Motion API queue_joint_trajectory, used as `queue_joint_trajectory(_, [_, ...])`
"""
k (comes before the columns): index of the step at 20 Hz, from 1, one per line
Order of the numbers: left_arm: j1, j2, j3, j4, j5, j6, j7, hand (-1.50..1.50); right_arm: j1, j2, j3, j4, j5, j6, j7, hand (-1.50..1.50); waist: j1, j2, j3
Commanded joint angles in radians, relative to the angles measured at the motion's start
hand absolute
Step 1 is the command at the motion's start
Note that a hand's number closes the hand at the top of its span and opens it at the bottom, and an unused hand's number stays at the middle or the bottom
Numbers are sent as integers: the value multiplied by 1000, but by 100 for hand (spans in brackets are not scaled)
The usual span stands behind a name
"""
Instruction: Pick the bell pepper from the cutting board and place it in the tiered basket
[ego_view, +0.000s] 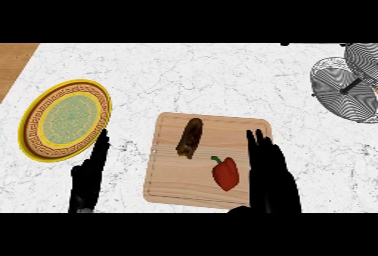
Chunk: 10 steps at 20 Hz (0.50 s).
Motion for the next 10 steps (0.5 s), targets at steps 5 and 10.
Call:
queue_joint_trajectory(5, [16, 1, 5, 5, -12, -2, 35, 0, -89, 252, -28, 167, 51, 169, 179, -150, -8, 3, -1])
queue_joint_trajectory(10, [-11, 0, 49, 54, 18, -33, 14, 0, -69, 296, -49, 212, 77, 245, 173, -150, -15, 3, -2])
